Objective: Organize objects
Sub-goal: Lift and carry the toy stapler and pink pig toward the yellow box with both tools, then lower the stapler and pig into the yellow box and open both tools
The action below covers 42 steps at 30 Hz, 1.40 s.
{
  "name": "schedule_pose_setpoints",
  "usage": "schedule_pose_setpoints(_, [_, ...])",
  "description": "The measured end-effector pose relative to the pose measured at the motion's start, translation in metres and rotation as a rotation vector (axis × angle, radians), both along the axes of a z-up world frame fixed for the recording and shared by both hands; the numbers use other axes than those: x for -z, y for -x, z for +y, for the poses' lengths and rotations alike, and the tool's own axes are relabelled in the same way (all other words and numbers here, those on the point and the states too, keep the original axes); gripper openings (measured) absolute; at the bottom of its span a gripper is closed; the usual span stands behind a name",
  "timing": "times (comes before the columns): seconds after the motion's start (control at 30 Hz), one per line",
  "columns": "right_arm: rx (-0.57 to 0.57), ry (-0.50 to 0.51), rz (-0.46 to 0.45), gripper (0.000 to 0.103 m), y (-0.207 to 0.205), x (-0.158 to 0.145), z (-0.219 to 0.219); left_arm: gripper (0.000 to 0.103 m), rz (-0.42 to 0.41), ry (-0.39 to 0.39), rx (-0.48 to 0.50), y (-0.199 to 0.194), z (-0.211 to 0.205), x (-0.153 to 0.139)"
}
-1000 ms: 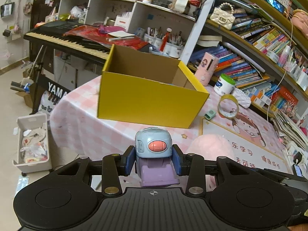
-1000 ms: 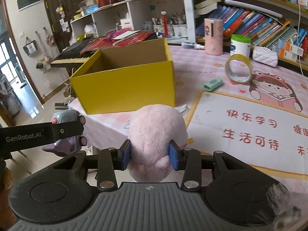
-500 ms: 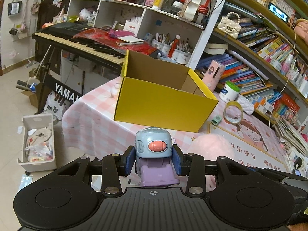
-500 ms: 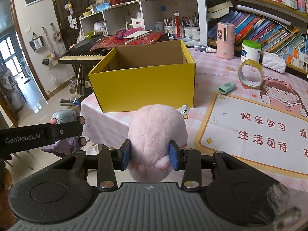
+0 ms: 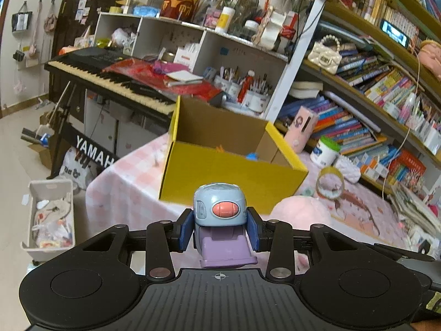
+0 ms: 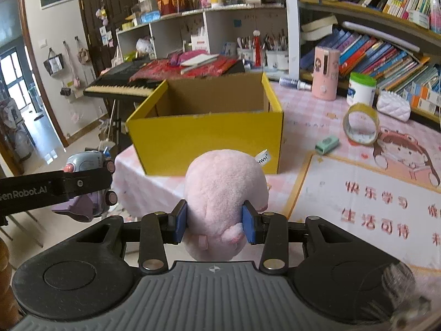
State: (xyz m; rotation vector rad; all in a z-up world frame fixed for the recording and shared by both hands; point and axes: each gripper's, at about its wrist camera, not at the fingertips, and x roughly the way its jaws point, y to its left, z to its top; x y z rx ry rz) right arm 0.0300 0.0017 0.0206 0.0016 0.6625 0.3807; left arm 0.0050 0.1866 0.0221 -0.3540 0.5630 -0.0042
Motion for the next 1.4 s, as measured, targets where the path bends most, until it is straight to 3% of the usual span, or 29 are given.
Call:
schedule_pose_setpoints(0.27, [-0.030, -0.028, -0.157, 0.038, -0.040, -0.031, -0.003, 0.038, -0.058, -0.031, -0.013, -0.044, -0.006, -0.018])
schedule_pose_setpoints(0.6, [-0.099, -0.038, -0.257, 0.038, -0.124, -0.056, -0.007, 0.038, -0.092, -0.104, -0.072, -0.125, -0.021, -0.029])
schedule_pose_setpoints(0.97, [-0.237, 0.020, -0.210, 0.038, -0.193, -0.034, 0.000, 0.038, 0.017, -0.153, -0.147, -0.177, -0.028, -0.005])
schedule_pose_setpoints(1.4, [-0.378, 0.114, -0.109, 0.039, -0.235, 0.009, 0.011, 0.039, 0.156, -0.223, -0.151, -0.208, -0.040, 0.022])
